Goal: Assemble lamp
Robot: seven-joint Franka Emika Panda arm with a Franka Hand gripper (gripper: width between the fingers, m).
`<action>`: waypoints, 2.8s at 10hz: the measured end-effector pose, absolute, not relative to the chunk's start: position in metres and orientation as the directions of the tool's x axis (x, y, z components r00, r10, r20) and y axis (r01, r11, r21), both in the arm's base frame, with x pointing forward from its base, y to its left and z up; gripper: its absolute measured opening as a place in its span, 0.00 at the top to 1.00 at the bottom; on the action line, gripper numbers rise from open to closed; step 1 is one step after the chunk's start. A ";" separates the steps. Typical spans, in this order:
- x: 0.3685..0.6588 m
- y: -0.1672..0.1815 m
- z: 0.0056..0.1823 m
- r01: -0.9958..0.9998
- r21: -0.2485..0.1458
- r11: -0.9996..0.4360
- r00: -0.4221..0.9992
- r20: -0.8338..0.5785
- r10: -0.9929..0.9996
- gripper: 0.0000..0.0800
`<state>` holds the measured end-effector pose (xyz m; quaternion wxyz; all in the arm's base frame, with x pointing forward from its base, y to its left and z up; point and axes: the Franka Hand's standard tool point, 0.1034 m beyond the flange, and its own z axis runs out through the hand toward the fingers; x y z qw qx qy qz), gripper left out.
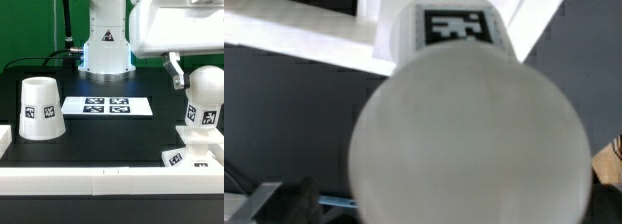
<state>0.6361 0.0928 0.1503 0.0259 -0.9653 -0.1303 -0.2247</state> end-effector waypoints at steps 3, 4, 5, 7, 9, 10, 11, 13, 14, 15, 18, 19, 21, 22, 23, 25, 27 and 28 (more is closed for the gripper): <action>0.637 0.096 0.159 0.268 0.000 -0.964 0.876 0.417 0.243 0.13; 0.637 0.096 0.159 0.268 0.000 -0.964 0.875 0.418 0.243 0.13; 0.636 0.096 0.158 0.268 -0.001 -0.963 0.877 0.413 0.244 0.13; 0.633 0.099 0.157 0.301 -0.016 -0.953 0.918 0.274 0.285 0.13; 0.633 0.093 0.158 0.331 -0.018 -0.944 0.935 0.145 0.325 0.13; 0.630 0.092 0.156 0.336 -0.033 -0.941 0.941 0.060 0.334 0.13; 0.628 0.095 0.157 0.333 -0.051 -0.941 0.942 -0.011 0.334 0.13; 0.633 0.097 0.157 0.334 -0.057 -0.941 0.942 -0.022 0.335 0.13; 0.633 0.097 0.155 0.340 -0.054 -0.939 0.940 -0.019 0.341 0.13; 0.636 0.096 0.151 0.352 -0.042 -0.935 0.936 -0.005 0.353 0.13; 0.636 0.094 0.138 0.364 -0.036 -0.931 0.932 0.010 0.363 0.13; 0.636 0.094 0.136 0.363 -0.036 -0.931 0.932 0.014 0.363 0.13; 0.635 0.093 0.133 0.361 -0.038 -0.932 0.932 0.009 0.361 0.13; 0.634 0.093 0.131 0.361 -0.038 -0.932 0.932 0.006 0.361 0.13; 0.632 0.092 0.129 0.361 -0.039 -0.932 0.933 0.002 0.361 0.13; 0.629 0.092 0.127 0.360 -0.041 -0.932 0.933 -0.004 0.361 0.13; 0.627 0.092 0.125 0.361 -0.042 -0.931 0.932 -0.007 0.362 0.13; 0.628 0.093 0.126 0.362 -0.043 -0.931 0.932 -0.007 0.363 0.16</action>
Offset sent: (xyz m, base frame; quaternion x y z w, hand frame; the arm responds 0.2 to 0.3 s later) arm 0.0000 0.0000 0.0000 0.0000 0.0000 0.0000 1.0000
